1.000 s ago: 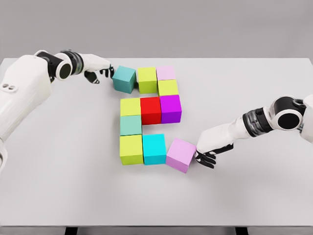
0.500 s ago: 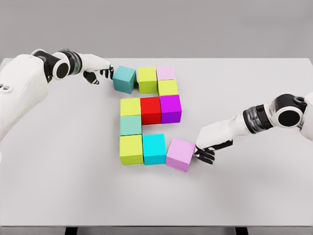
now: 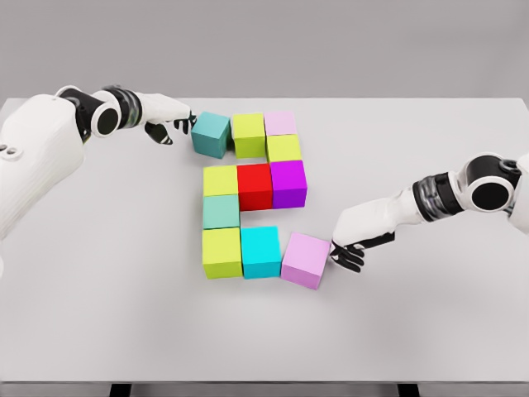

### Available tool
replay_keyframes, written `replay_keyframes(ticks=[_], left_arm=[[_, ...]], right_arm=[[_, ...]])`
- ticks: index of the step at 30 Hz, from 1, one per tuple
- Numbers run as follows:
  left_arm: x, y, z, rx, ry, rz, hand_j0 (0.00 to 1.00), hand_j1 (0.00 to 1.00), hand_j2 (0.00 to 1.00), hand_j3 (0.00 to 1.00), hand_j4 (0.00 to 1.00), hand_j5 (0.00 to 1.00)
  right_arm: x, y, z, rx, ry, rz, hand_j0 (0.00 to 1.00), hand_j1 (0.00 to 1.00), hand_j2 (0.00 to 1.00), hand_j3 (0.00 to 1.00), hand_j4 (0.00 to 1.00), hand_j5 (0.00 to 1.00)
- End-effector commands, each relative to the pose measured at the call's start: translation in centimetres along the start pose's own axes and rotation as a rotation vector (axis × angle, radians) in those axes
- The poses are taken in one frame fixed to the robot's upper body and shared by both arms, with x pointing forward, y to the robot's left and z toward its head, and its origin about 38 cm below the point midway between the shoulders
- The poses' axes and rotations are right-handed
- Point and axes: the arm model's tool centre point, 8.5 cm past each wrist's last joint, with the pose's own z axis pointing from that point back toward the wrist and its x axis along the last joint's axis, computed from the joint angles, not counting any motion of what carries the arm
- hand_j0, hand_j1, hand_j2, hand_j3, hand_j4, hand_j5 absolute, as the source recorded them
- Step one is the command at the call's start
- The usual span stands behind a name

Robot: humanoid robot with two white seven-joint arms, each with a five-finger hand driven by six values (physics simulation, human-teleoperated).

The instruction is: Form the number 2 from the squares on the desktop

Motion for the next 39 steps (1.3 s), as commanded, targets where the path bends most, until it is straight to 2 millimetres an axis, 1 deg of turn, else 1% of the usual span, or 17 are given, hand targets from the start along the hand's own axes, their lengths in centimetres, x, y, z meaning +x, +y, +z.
replay_keyframes(ticks=[1, 11, 13, 16, 19, 21, 23, 25, 27, 31, 39], left_arm=[[0.3, 0.0, 0.0, -0.003, -0.013, -0.002, 0.65, 0.65, 0.65, 0.65, 0.65, 0.65], [0.5, 0.0, 0.0, -0.011, -0.024, 0.001, 0.65, 0.65, 0.65, 0.65, 0.65, 0.65], [-0.4, -0.3, 0.4, -0.014, -0.008, 0.008, 0.65, 0.65, 0.65, 0.65, 0.65, 0.65], [-0.9, -0.5, 0.6, -0.016, 0.002, 0.012, 0.65, 0.65, 0.65, 0.65, 0.65, 0.65], [-0.9, -0.4, 0.7, -0.020, 0.002, 0.013, 0.65, 0.65, 0.65, 0.65, 0.65, 0.65], [-1.8, -0.5, 1.6, -0.029, 0.004, 0.024, 0.65, 0.65, 0.65, 0.65, 0.65, 0.65], [-1.7, -0.5, 1.7, -0.025, -0.003, 0.022, 0.65, 0.65, 0.65, 0.65, 0.65, 0.65], [-1.5, -0.8, 1.6, -0.028, -0.010, 0.023, 0.65, 0.65, 0.65, 0.65, 0.65, 0.65], [-1.0, -0.8, 1.5, -0.026, -0.022, 0.016, 0.65, 0.65, 0.65, 0.65, 0.65, 0.65], [-0.7, -0.8, 1.5, -0.024, -0.029, 0.012, 0.64, 0.64, 0.64, 0.64, 0.64, 0.64], [-0.2, -0.6, 1.6, -0.016, -0.045, 0.004, 0.64, 0.64, 0.64, 0.64, 0.64, 0.64]], right_arm=[[-0.1, -0.1, 0.1, -0.006, 0.002, -0.004, 0.13, 0.13, 0.13, 0.13, 0.13, 0.13], [-0.2, -0.5, -0.4, -0.005, 0.000, -0.001, 0.13, 0.13, 0.13, 0.13, 0.13, 0.13], [-0.2, -0.6, -0.3, -0.007, 0.003, 0.001, 0.13, 0.13, 0.13, 0.13, 0.13, 0.13], [-0.3, -0.6, -0.3, -0.007, 0.006, -0.001, 0.13, 0.13, 0.13, 0.13, 0.13, 0.13], [-0.3, -0.6, -0.2, -0.008, 0.006, 0.000, 0.13, 0.13, 0.13, 0.13, 0.13, 0.13], [-0.4, -0.7, -0.2, -0.009, 0.008, 0.000, 0.13, 0.13, 0.13, 0.13, 0.13, 0.13], [-0.4, -1.1, 0.0, -0.024, 0.011, 0.004, 0.13, 0.13, 0.13, 0.13, 0.13, 0.13], [-0.4, -1.2, 0.1, -0.025, 0.011, 0.005, 0.13, 0.13, 0.13, 0.13, 0.13, 0.13], [-0.5, -1.2, 0.1, -0.025, 0.015, 0.003, 0.13, 0.13, 0.13, 0.13, 0.13, 0.13], [-0.6, -1.3, -0.1, -0.025, 0.013, 0.003, 0.13, 0.13, 0.13, 0.13, 0.13, 0.13], [-1.1, -1.8, 0.6, -0.034, 0.035, 0.007, 0.13, 0.13, 0.13, 0.13, 0.13, 0.13]])
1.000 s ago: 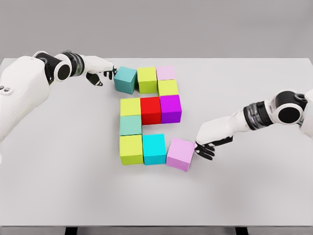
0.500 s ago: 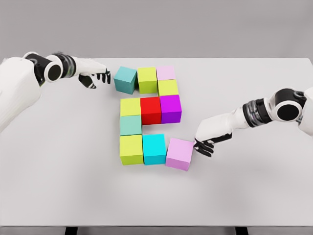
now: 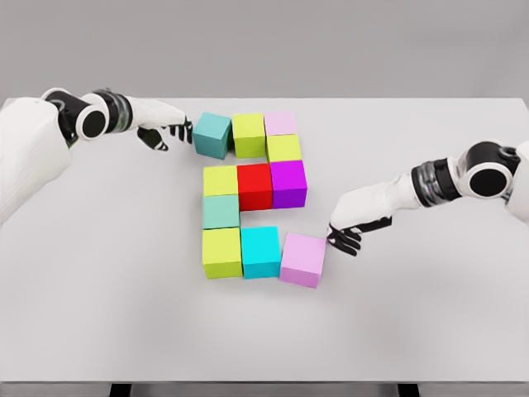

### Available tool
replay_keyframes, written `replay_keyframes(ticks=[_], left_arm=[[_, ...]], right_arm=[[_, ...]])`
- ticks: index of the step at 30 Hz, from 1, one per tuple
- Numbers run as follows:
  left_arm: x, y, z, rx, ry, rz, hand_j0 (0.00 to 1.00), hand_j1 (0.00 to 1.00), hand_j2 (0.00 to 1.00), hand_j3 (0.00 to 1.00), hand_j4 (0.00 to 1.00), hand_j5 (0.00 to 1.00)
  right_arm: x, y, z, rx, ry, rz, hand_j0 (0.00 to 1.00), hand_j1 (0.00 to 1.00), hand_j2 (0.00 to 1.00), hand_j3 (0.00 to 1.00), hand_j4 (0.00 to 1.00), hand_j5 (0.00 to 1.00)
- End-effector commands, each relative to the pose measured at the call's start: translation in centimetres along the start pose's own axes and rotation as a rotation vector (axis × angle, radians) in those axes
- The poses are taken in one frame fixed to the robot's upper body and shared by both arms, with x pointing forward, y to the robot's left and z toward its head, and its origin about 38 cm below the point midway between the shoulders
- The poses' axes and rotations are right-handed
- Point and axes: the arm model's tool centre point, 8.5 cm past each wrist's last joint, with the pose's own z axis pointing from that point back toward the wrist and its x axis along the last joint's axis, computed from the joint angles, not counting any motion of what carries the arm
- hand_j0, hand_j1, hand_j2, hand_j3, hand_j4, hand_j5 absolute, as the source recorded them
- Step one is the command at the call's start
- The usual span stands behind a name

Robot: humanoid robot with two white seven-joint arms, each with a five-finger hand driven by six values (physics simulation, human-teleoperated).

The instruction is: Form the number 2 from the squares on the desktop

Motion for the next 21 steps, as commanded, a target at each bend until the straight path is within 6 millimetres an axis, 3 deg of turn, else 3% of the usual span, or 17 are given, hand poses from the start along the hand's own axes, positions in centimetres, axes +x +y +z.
replay_keyframes(ticks=[1, 9, 13, 16, 21], left_arm=[[0.2, 0.1, 0.0, 0.005, -0.010, 0.004, 0.64, 0.64, 0.64, 0.64, 0.64, 0.64], [0.3, -0.3, 0.1, 0.003, -0.023, 0.014, 0.64, 0.64, 0.64, 0.64, 0.64, 0.64], [0.5, -0.3, 0.1, 0.005, -0.030, 0.015, 0.64, 0.64, 0.64, 0.64, 0.64, 0.64], [0.8, -0.2, 0.1, 0.009, -0.040, 0.013, 0.64, 0.64, 0.64, 0.64, 0.64, 0.64], [0.6, -0.2, 0.4, 0.012, -0.040, 0.013, 0.63, 0.63, 0.63, 0.63, 0.63, 0.63]], right_arm=[[-0.1, -0.1, 0.1, -0.004, 0.002, -0.006, 0.13, 0.13, 0.13, 0.13, 0.13, 0.13], [-0.2, 0.1, 1.3, -0.005, 0.023, -0.001, 0.13, 0.13, 0.13, 0.13, 0.13, 0.13], [0.9, 0.8, 2.0, -0.001, 0.005, 0.010, 0.13, 0.13, 0.13, 0.13, 0.13, 0.13], [2.5, 0.8, 1.4, 0.010, -0.041, 0.036, 0.13, 0.13, 0.13, 0.13, 0.13, 0.13], [2.9, 2.3, 0.3, 0.048, -0.067, 0.017, 0.13, 0.13, 0.13, 0.13, 0.13, 0.13]])
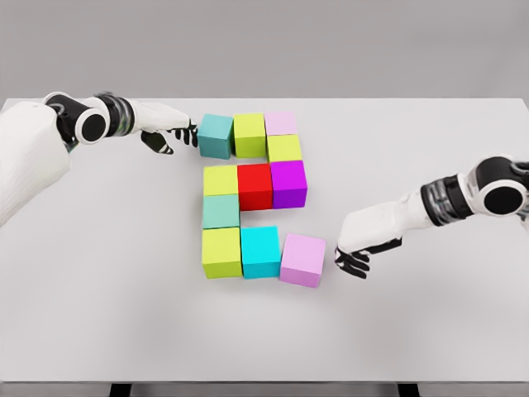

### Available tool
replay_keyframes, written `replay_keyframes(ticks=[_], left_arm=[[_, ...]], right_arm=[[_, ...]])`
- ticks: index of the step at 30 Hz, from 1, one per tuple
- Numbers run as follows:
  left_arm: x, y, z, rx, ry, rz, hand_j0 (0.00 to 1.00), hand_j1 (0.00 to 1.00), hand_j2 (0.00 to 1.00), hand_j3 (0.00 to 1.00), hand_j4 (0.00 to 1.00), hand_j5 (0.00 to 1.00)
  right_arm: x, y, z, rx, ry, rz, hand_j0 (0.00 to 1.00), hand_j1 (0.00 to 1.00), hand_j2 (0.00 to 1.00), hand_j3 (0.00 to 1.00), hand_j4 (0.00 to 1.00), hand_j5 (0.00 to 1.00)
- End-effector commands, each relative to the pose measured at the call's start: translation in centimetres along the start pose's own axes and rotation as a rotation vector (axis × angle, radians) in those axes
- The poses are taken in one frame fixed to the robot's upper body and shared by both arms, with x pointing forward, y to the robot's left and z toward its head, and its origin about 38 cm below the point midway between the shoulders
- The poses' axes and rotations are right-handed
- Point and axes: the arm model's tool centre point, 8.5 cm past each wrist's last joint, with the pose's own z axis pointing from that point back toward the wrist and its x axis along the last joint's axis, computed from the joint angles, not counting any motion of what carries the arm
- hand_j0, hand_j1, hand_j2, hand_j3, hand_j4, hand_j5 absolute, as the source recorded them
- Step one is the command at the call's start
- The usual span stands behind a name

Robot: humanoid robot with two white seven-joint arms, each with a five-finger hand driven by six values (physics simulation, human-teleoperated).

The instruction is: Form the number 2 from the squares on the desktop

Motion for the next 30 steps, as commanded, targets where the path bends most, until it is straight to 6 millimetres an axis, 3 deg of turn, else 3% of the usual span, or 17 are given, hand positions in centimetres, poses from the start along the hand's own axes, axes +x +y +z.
replay_keyframes(ticks=[1, 15, 30], left_arm=[[0.0, 0.0, 0.1, 0.002, -0.003, 0.003, 0.63, 0.63, 0.63, 0.63, 0.63, 0.63], [0.6, -0.3, -0.1, 0.002, -0.027, 0.012, 0.63, 0.63, 0.63, 0.63, 0.63, 0.63], [1.0, -0.6, -0.1, 0.001, -0.042, 0.012, 0.63, 0.63, 0.63, 0.63, 0.63, 0.63]], right_arm=[[0.2, 0.4, -0.4, 0.012, -0.011, -0.009, 0.13, 0.13, 0.13, 0.13, 0.13, 0.13], [-0.8, 1.5, -0.9, 0.045, 0.006, -0.036, 0.13, 0.13, 0.13, 0.13, 0.13, 0.13], [-1.1, 0.5, -1.9, 0.043, -0.001, -0.026, 0.12, 0.12, 0.12, 0.12, 0.12, 0.12]])
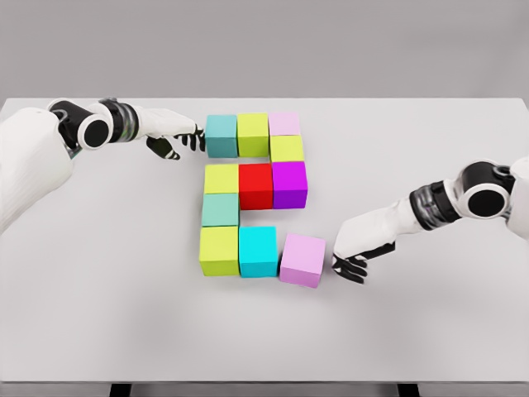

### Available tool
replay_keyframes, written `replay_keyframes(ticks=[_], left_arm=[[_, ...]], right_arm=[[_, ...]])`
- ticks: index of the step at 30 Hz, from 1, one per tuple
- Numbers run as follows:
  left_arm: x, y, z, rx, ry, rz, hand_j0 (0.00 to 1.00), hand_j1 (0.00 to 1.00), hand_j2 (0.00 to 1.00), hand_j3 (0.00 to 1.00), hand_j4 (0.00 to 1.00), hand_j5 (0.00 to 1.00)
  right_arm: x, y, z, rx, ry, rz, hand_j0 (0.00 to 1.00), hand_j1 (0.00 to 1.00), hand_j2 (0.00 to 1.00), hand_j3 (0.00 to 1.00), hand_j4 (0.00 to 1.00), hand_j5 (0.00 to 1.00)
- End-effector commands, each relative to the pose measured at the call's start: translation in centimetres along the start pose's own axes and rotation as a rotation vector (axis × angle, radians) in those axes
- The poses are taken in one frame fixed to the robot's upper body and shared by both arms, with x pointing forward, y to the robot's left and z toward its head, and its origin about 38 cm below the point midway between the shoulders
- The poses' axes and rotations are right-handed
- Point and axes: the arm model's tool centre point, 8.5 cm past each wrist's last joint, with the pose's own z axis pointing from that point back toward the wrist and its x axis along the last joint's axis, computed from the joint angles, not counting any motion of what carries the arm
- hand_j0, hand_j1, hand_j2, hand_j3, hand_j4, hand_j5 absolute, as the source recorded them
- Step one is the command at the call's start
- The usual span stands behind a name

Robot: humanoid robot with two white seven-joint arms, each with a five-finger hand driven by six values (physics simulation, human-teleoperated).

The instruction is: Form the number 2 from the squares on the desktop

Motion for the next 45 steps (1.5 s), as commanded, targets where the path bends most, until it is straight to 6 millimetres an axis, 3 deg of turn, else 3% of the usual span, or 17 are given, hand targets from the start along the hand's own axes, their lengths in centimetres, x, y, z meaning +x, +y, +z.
replay_keyframes(ticks=[1, 8, 10, 11, 12, 14, 17, 20, 22, 24, 27, 30, 33, 35, 45], left_arm=[[-0.2, -0.1, 0.2, 0.000, 0.003, 0.002, 0.63, 0.63, 0.63, 0.63, 0.63, 0.63], [-1.1, -0.2, 0.7, 0.000, 0.020, 0.007, 0.64, 0.64, 0.64, 0.64, 0.64, 0.64], [-2.5, 0.8, 2.8, 0.050, 0.022, 0.042, 0.65, 0.65, 0.65, 0.65, 0.65, 0.65], [-3.0, 0.9, 4.1, 0.070, 0.021, 0.045, 0.71, 0.71, 0.71, 0.71, 0.71, 0.71], [-3.2, 0.0, 4.9, 0.065, 0.018, 0.038, 1.00, 1.00, 1.00, 1.00, 1.00, 1.00], [-3.1, -0.8, 6.0, 0.063, 0.003, 0.012, 1.00, 1.00, 1.00, 1.00, 1.00, 1.00], [-4.8, -1.9, 8.1, 0.082, 0.027, 0.044, 1.00, 1.00, 1.00, 1.00, 1.00, 1.00], [-5.9, -4.5, 8.5, 0.092, 0.037, 0.127, 1.00, 1.00, 1.00, 1.00, 1.00, 1.00], [-7.1, -4.9, 9.7, 0.084, 0.069, 0.124, 1.00, 1.00, 1.00, 1.00, 1.00, 1.00], [-7.0, -4.8, 10.5, 0.088, 0.067, 0.104, 1.00, 1.00, 1.00, 1.00, 1.00, 1.00], [-6.4, -4.6, 10.3, 0.092, 0.041, 0.111, 1.00, 1.00, 1.00, 1.00, 1.00, 1.00], [-6.1, -6.2, 9.8, 0.067, 0.031, 0.124, 1.00, 1.00, 1.00, 1.00, 1.00, 1.00], [-6.3, -6.5, 9.9, 0.061, 0.036, 0.130, 1.00, 1.00, 1.00, 1.00, 1.00, 1.00], [-7.6, -6.7, 11.2, 0.056, 0.073, 0.125, 1.00, 1.00, 1.00, 1.00, 1.00, 1.00], [-7.5, -7.4, 11.3, 0.047, 0.057, 0.119, 1.00, 1.00, 1.00, 1.00, 1.00, 1.00]], right_arm=[[0.0, -0.2, -0.1, -0.004, -0.002, -0.003, 0.12, 0.12, 0.12, 0.12, 0.12, 0.12], [-0.2, -0.4, -0.3, -0.004, 0.000, -0.004, 0.12, 0.12, 0.12, 0.12, 0.12, 0.12], [-0.1, -0.7, -0.7, -0.005, -0.008, 0.002, 0.12, 0.12, 0.12, 0.12, 0.12, 0.12], [-0.1, -0.7, -0.8, -0.005, -0.009, 0.003, 0.12, 0.12, 0.12, 0.12, 0.12, 0.12], [-0.1, -0.7, -0.8, -0.005, -0.008, 0.003, 0.12, 0.12, 0.12, 0.12, 0.12, 0.12], [-0.2, -0.8, -0.7, -0.007, -0.004, 0.003, 0.12, 0.12, 0.12, 0.12, 0.12, 0.12], [-0.4, -0.9, -0.6, -0.009, 0.002, 0.001, 0.12, 0.12, 0.12, 0.12, 0.12, 0.12], [-0.4, -1.1, -0.6, -0.011, 0.003, 0.003, 0.12, 0.12, 0.12, 0.12, 0.12, 0.12], [-0.4, -1.1, -0.6, -0.012, 0.004, 0.003, 0.12, 0.12, 0.12, 0.12, 0.12, 0.12], [-0.4, -1.2, -0.5, -0.015, 0.003, 0.003, 0.12, 0.12, 0.12, 0.12, 0.12, 0.12], [-0.4, -1.2, -0.6, -0.015, 0.002, 0.004, 0.12, 0.12, 0.12, 0.12, 0.12, 0.12], [-0.5, -1.3, -0.5, -0.016, 0.005, 0.004, 0.12, 0.12, 0.12, 0.12, 0.12, 0.12], [-0.5, -1.3, -0.5, -0.018, 0.005, 0.005, 0.12, 0.12, 0.12, 0.12, 0.12, 0.12], [-0.5, -1.3, -0.5, -0.018, 0.005, 0.005, 0.12, 0.12, 0.12, 0.12, 0.12, 0.12], [-0.5, -2.1, -0.5, -0.023, 0.006, 0.015, 0.12, 0.12, 0.12, 0.12, 0.12, 0.12]])
